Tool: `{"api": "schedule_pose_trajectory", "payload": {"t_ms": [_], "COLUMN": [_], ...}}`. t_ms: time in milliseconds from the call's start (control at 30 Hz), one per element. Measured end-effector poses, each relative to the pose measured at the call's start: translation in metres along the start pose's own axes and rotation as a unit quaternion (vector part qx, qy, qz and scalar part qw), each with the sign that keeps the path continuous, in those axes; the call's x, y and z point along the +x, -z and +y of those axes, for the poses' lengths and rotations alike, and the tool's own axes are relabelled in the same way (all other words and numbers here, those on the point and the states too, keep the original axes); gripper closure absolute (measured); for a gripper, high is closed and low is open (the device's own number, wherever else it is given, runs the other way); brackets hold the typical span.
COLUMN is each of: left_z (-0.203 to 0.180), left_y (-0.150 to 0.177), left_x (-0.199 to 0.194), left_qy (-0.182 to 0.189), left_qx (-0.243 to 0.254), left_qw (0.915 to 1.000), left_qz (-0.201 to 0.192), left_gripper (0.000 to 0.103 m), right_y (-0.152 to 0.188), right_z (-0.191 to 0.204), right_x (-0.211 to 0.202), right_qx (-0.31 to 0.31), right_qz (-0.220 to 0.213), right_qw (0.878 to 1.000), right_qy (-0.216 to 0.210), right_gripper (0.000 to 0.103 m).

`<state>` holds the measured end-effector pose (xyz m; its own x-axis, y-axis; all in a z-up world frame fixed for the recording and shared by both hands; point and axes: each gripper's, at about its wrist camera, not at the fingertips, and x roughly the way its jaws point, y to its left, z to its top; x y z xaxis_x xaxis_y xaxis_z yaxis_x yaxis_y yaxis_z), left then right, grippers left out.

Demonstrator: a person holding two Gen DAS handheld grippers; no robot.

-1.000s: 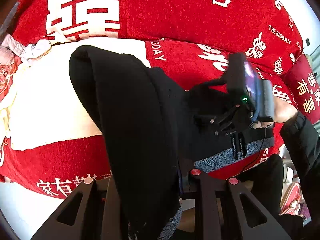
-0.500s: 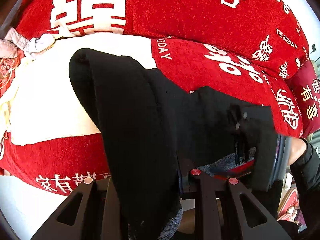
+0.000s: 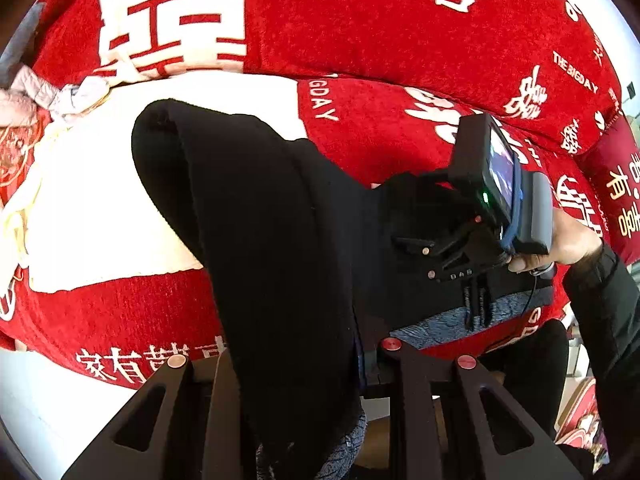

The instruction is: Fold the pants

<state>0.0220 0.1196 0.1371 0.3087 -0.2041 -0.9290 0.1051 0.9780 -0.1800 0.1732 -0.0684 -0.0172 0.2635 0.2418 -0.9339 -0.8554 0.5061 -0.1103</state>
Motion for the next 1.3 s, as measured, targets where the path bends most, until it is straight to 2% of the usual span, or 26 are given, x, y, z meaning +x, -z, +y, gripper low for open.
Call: {"api": "schedule_pose_trajectory", "payload": {"t_ms": [67,167,233,333,400,600,633,767,933,1133,1233,1300], "left_z": [-0.014,-0.041,-0.066,-0.107,-0.134,-0.208,-0.226,-0.277,-0.319,-0.338,-0.342,-0.344], "left_y": [0.000,-0.002,-0.006,-0.011,-0.016,-0.032,-0.035,-0.037,-0.024,-0.010,-0.008,-0.010], "left_x": [-0.007,-0.016,-0.019,-0.020,-0.018,-0.007,0.002,0.040,0.095,0.150,0.148,0.153], "left_qy": [0.003,0.006,0.012,0.026,0.032,0.053,0.055,0.047,0.032,-0.006,-0.017,-0.017], "left_qx": [0.017,0.043,0.062,0.096,0.116,0.163,0.173,0.199,0.227,0.230,0.238,0.229], "left_qw": [0.9998,0.9990,0.9979,0.9949,0.9926,0.9852,0.9833,0.9781,0.9702,0.9666,0.9653,0.9668], "left_qz": [-0.005,-0.010,-0.014,-0.017,-0.014,0.003,0.010,0.038,0.080,0.113,0.107,0.112], "left_gripper": [0.078,0.078,0.078,0.080,0.080,0.080,0.080,0.080,0.080,0.080,0.080,0.075], "right_y": [0.007,0.029,0.057,0.114,0.141,0.214,0.225,0.263,0.299,0.332,0.346,0.352], "right_z": [0.012,0.006,-0.004,-0.022,-0.024,-0.018,-0.017,-0.021,-0.025,-0.023,-0.028,-0.029], "right_x": [-0.023,-0.063,-0.088,-0.116,-0.131,-0.157,-0.168,-0.171,-0.168,-0.170,-0.168,-0.168], "right_qx": [-0.023,0.026,0.064,0.127,0.158,0.207,0.214,0.258,0.297,0.331,0.355,0.366], "right_qz": [-0.032,-0.073,-0.091,-0.104,-0.107,-0.095,-0.093,-0.089,-0.088,-0.084,-0.082,-0.083], "right_qw": [0.998,0.995,0.991,0.981,0.976,0.962,0.960,0.950,0.940,0.928,0.920,0.917], "right_qy": [0.040,0.059,0.081,0.100,0.108,0.154,0.157,0.154,0.145,0.151,0.146,0.139], "right_gripper": [0.006,0.006,0.006,0.006,0.006,0.006,0.006,0.006,0.006,0.006,0.006,0.006]}}
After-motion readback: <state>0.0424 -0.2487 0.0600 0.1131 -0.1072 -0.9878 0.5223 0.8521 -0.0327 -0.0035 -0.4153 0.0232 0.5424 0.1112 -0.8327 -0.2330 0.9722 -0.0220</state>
